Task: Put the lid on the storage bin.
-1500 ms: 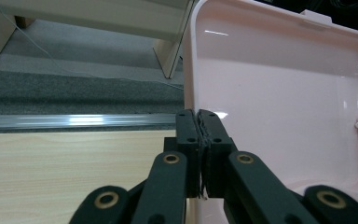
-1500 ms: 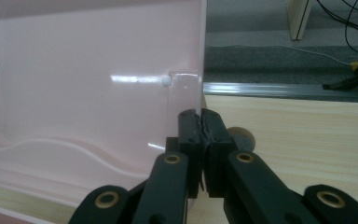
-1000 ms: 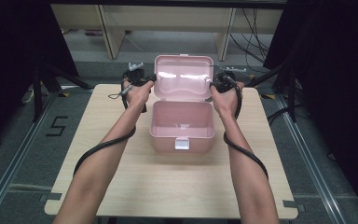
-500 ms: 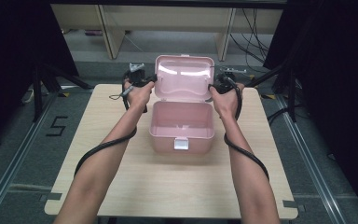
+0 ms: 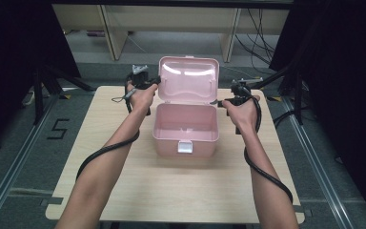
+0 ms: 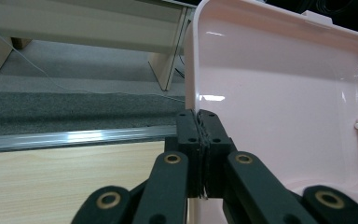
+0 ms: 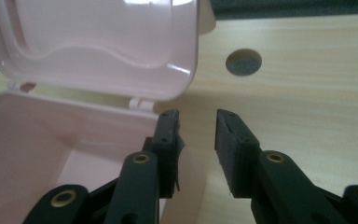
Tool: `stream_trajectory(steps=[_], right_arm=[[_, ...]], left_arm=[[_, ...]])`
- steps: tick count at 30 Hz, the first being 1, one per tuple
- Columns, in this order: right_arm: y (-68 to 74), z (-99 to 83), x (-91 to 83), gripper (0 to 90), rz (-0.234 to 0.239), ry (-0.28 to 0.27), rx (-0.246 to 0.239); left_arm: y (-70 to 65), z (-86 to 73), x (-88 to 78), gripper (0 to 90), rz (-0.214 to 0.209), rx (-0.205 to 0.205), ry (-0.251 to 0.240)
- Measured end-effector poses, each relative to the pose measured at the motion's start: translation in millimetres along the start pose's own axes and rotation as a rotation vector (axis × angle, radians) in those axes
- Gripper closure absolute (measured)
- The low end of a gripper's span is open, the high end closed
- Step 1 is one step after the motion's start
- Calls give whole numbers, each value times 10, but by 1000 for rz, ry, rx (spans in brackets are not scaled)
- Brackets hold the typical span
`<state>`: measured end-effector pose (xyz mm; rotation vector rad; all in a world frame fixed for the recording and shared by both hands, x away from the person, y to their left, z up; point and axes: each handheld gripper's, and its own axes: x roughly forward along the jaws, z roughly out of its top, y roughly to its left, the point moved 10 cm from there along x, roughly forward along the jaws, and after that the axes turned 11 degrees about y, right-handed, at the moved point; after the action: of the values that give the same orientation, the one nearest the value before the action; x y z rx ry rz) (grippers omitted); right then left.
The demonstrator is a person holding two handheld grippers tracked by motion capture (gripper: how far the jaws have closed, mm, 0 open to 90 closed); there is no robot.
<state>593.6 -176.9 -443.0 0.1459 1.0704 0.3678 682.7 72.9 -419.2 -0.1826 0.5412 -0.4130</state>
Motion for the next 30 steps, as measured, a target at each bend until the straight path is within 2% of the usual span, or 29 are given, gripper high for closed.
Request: stream_trajectory(steps=[4,6,7,8,10,11,12,13,15,16,17,18,19,22,23,27,29,30], right_arm=[[-3,-42,-43,712,10,-24,-37],[-16,-78,-51,712,1,-27,-23],[23,-114,-55,713,20,-12,2],[45,-154,-51,713,24,2,2],[56,-189,-56,723,23,6,-23],[80,-211,-62,729,28,8,-13],[74,-224,-64,741,20,4,-14],[60,-221,-67,755,17,-14,-43],[59,-229,-83,771,16,-31,-49],[77,-262,-102,789,27,-23,-32],[58,-271,-115,806,11,-31,-52],[106,-305,-127,821,30,-24,-17],[80,-307,-135,832,9,-35,-51],[145,-402,-146,868,15,-25,-93],[158,-420,-147,881,8,-24,-75],[210,-519,-192,900,25,-50,-87],[301,-594,-236,900,47,-45,-59],[335,-634,-274,900,63,-42,-65]], left_arm=[[1,-4,8,885,1,-2,-1],[3,-5,9,885,1,-1,-1],[4,-6,11,885,1,-1,-1],[5,-6,15,885,1,-1,-1],[5,-7,19,885,0,-3,-2],[4,-7,22,885,1,-3,-4],[4,-8,23,885,1,-2,-4],[4,-8,25,885,2,-2,-6],[5,-10,29,885,2,-2,-9],[6,-11,30,885,1,-1,-11],[5,-13,28,885,1,1,-13],[2,-13,28,885,0,2,-16],[-2,-12,25,885,0,4,-19],[-15,-11,25,885,-4,6,-29],[-16,-11,25,885,-4,6,-31],[-14,-13,28,885,-2,5,-30],[-12,-13,31,885,-3,5,-29],[-11,-13,32,885,-3,4,-30]])
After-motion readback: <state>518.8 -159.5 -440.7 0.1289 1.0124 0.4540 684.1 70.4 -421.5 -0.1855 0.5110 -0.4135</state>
